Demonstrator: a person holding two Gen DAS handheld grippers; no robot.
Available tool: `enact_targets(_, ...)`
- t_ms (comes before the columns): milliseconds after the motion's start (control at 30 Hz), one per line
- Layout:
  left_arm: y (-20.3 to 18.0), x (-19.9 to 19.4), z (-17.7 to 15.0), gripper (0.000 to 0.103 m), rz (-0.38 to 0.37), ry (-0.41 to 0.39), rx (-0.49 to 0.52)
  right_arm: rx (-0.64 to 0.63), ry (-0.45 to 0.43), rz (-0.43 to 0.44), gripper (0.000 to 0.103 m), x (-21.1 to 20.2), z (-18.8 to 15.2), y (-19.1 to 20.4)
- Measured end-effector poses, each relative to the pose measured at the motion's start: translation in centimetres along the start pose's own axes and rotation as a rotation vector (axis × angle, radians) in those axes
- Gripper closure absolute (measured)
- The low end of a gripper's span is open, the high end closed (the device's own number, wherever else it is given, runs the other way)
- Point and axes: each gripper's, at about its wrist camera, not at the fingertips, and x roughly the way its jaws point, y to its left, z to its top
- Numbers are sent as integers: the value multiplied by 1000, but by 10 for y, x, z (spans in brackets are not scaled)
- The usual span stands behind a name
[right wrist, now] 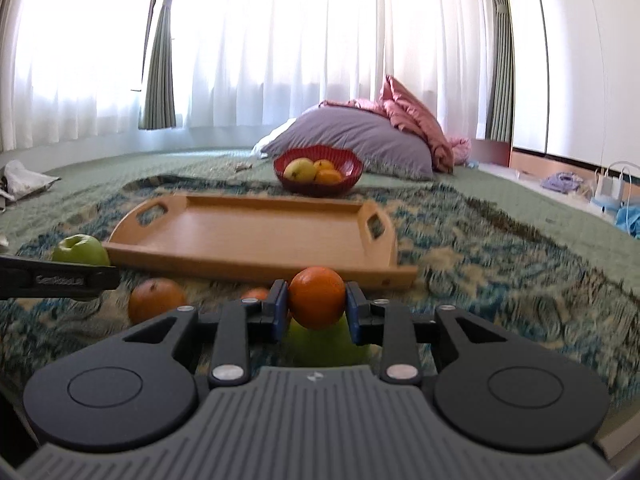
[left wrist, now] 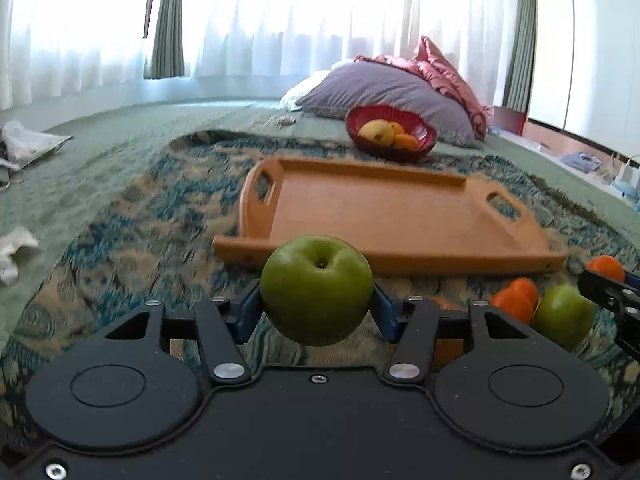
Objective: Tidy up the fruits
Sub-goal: 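Carry the apple and tangerine onto the wooden tray and open both grippers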
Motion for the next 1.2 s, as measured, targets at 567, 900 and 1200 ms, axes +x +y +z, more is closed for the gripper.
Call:
enact_targets(567, -2, 89, 104, 49, -105, 141, -44, 46, 212, 126, 69, 127, 94, -50)
enact_targets(900, 11, 156, 116, 49, -54, 280, -65, 183, 442, 173, 69, 215, 104, -63)
enact_targets(1200, 8, 176, 116, 49, -58, 286, -45, 181, 494, 154, 68, 244, 91, -58)
